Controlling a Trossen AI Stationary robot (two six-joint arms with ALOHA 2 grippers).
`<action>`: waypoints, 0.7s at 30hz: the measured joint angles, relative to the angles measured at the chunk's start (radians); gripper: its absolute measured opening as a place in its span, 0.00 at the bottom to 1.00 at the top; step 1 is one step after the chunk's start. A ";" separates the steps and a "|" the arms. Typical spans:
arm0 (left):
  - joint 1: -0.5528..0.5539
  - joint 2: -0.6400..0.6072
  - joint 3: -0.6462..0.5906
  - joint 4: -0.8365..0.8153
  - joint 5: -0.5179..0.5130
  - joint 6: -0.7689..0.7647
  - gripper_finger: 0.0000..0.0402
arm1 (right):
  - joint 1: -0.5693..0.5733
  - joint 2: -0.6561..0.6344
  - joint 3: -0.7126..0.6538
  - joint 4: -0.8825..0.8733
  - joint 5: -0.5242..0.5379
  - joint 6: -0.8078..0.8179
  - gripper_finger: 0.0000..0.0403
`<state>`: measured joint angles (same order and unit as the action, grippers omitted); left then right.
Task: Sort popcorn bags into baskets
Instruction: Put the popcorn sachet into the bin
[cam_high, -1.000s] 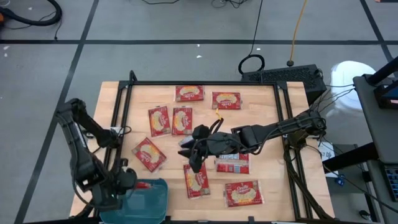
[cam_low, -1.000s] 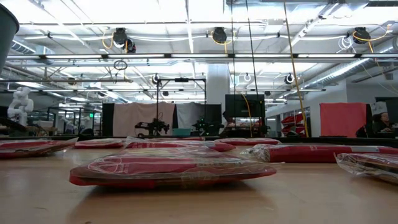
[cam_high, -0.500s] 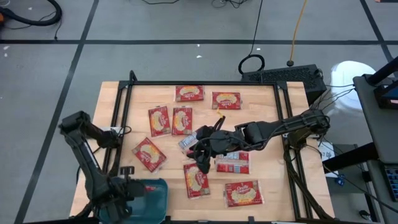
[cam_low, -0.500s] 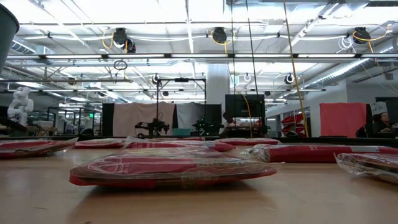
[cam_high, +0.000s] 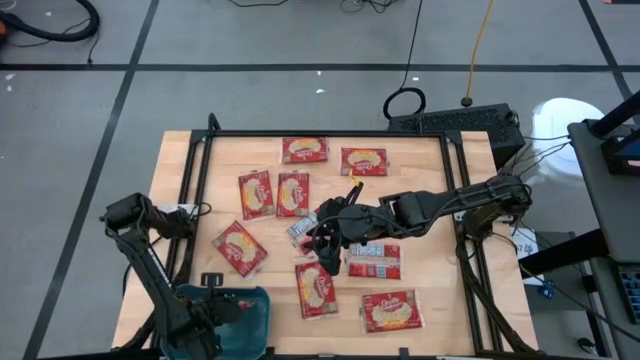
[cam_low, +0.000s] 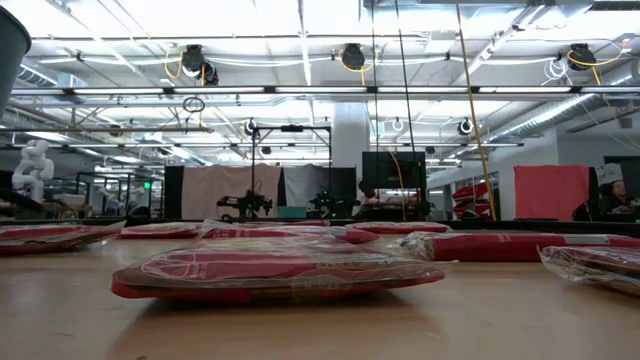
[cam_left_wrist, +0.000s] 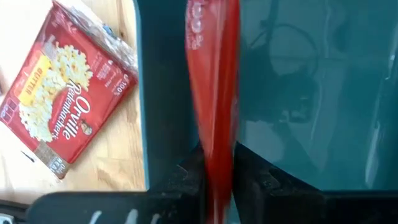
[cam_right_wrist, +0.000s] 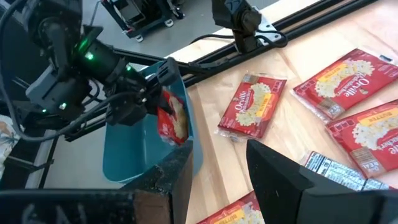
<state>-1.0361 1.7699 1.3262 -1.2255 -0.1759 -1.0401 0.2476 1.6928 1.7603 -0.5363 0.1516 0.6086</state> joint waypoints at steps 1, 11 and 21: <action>-0.002 0.003 0.000 0.000 -0.003 -0.005 0.19 | -0.001 0.000 0.000 0.000 0.000 0.000 0.36; -0.007 -0.029 0.000 0.027 0.174 -0.043 0.53 | -0.025 0.000 0.000 0.000 -0.077 -0.030 0.36; -0.001 -0.280 0.000 -0.008 0.146 -0.166 0.58 | -0.039 0.000 0.000 0.000 -0.079 -0.053 0.36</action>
<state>-1.0369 1.4903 1.3262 -1.2336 -0.0302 -1.2058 0.2082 1.6928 1.7603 -0.5362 0.0727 0.5553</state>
